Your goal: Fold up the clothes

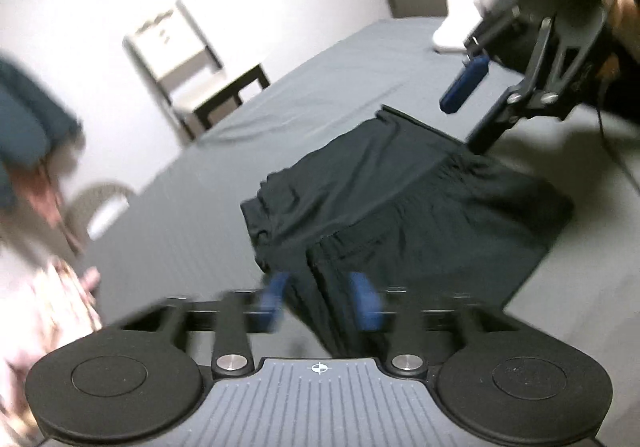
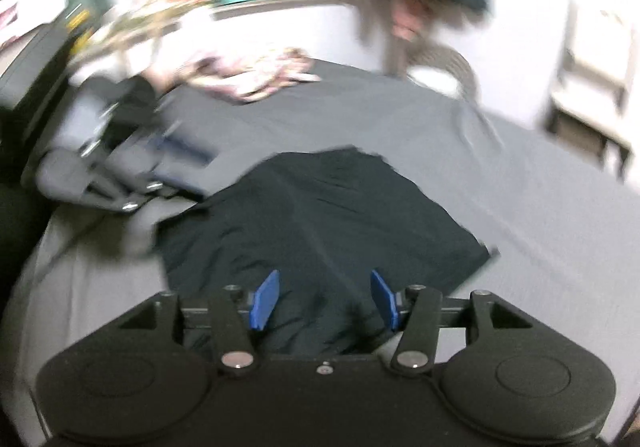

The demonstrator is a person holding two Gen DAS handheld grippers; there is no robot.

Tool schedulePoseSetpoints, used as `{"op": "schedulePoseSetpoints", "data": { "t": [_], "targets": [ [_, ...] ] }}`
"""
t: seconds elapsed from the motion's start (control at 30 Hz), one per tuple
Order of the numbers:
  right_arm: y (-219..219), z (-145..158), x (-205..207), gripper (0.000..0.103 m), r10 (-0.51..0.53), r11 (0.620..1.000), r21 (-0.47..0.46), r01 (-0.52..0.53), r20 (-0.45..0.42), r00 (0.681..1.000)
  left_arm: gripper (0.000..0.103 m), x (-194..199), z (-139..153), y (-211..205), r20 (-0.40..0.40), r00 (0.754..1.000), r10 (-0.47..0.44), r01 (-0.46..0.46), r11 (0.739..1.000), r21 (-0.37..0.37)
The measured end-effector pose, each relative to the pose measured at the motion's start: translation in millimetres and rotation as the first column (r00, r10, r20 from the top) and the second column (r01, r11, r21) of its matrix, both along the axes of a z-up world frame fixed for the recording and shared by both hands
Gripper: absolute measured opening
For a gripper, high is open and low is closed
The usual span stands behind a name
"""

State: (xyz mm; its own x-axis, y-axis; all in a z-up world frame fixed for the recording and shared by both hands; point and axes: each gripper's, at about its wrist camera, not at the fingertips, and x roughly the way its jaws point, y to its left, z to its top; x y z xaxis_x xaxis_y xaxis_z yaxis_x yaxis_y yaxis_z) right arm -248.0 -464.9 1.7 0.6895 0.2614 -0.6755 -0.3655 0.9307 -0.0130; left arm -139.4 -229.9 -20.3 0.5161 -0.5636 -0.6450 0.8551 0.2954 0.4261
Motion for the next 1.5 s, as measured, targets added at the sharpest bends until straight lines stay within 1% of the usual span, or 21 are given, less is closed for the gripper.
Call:
{"op": "schedulePoseSetpoints", "data": {
  "t": [0.03,0.07,0.13,0.2,0.3,0.33,0.4,0.5,0.57,0.67,0.77,0.83,0.93,1.1,1.2,1.27,1.3,1.33,1.4,1.47,1.5],
  "targets": [
    [17,-3,-8,0.05,0.067,0.996,-0.056,-0.066,0.018,0.998,0.085,-5,0,0,0.043,0.998,-0.036,0.035,0.999,0.023],
    [34,-6,-16,0.05,0.135,0.985,-0.114,-0.131,0.032,0.99,0.089,-11,0,1,0.085,0.994,-0.074,0.07,0.996,0.047],
    [67,-12,-32,0.05,0.271,0.94,-0.229,-0.253,0.047,0.961,0.089,-22,1,2,0.166,0.975,-0.15,0.135,0.986,0.1],
    [99,-25,-43,0.05,0.35,0.877,-0.369,-0.309,0.05,0.935,0.089,-33,1,3,0.242,0.943,-0.228,0.194,0.968,0.158],
    [135,-43,-53,0.05,0.411,0.775,-0.546,-0.317,0.055,0.91,0.089,-49,2,4,0.342,0.874,-0.346,0.27,0.929,0.252],
    [144,-49,-55,0.05,0.418,0.745,-0.595,-0.302,0.063,0.906,0.089,-55,-3,5,0.366,0.836,-0.408,0.304,0.901,0.31],
    [161,-60,-52,0.049,0.41,0.705,-0.655,-0.271,0.065,0.91,0.089,-65,-11,6,0.396,0.763,-0.511,0.349,0.841,0.414],
    [173,-73,-45,0.049,0.396,0.666,-0.713,-0.221,0.087,0.914,0.089,-72,-19,3,0.399,0.712,-0.577,0.367,0.791,0.489],
    [180,-80,-42,0.047,0.393,0.641,-0.743,-0.192,0.103,0.914,0.089,-71,-19,-1,0.382,0.721,-0.578,0.368,0.787,0.495],
    [189,-87,-31,0.035,0.381,0.624,-0.764,-0.162,0.116,0.917,0.089,-69,-18,-7,0.364,0.733,-0.575,0.367,0.784,0.5],
    [194,-95,-27,0.02,0.405,0.598,-0.785,-0.162,0.122,0.906,0.089,-70,-21,-12,0.35,0.715,-0.605,0.381,0.757,0.531],
    [193,-94,-25,0.017,0.397,0.613,-0.773,-0.166,0.119,0.91,0.089,-73,-25,-15,0.341,0.689,-0.64,0.397,0.726,0.561],
    [186,-88,-21,0.011,0.373,0.648,-0.745,-0.159,0.128,0.919,0.089,-73,-31,-21,0.345,0.664,-0.663,0.396,0.704,0.59],
    [172,-68,-11,0.009,0.302,0.731,-0.676,-0.097,0.192,0.934,0.089,-69,-29,-38,0.345,0.688,-0.639,0.372,0.718,0.588],
    [162,-58,-4,0.009,0.254,0.773,-0.631,-0.06,0.221,0.942,0.088,-67,-34,-49,0.379,0.678,-0.63,0.322,0.718,0.618],
    [157,-55,0,0.009,0.237,0.784,-0.619,-0.045,0.232,0.943,0.088,-65,-35,-56,0.395,0.665,-0.634,0.311,0.716,0.625],
    [154,-54,2,0.009,0.231,0.788,-0.615,-0.04,0.235,0.944,0.083,-65,-36,-60,0.406,0.656,-0.636,0.307,0.717,0.626],
    [153,-54,4,0.009,0.227,0.79,-0.613,-0.038,0.235,0.945,0.074,-66,-36,-63,0.417,0.651,-0.634,0.301,0.72,0.626],
    [150,-54,8,0.009,0.22,0.793,-0.608,-0.034,0.234,0.947,0.064,-67,-39,-72,0.434,0.652,-0.622,0.277,0.727,0.628],
    [150,-54,10,0.009,0.216,0.793,-0.609,-0.032,0.232,0.948,0.056,-69,-41,-77,0.433,0.661,-0.613,0.263,0.729,0.632],
    [150,-55,12,0.009,0.216,0.792,-0.61,-0.031,0.231,0.949,0.048,-69,-42,-80,0.432,0.666,-0.608,0.256,0.73,0.633]
  ]
}}
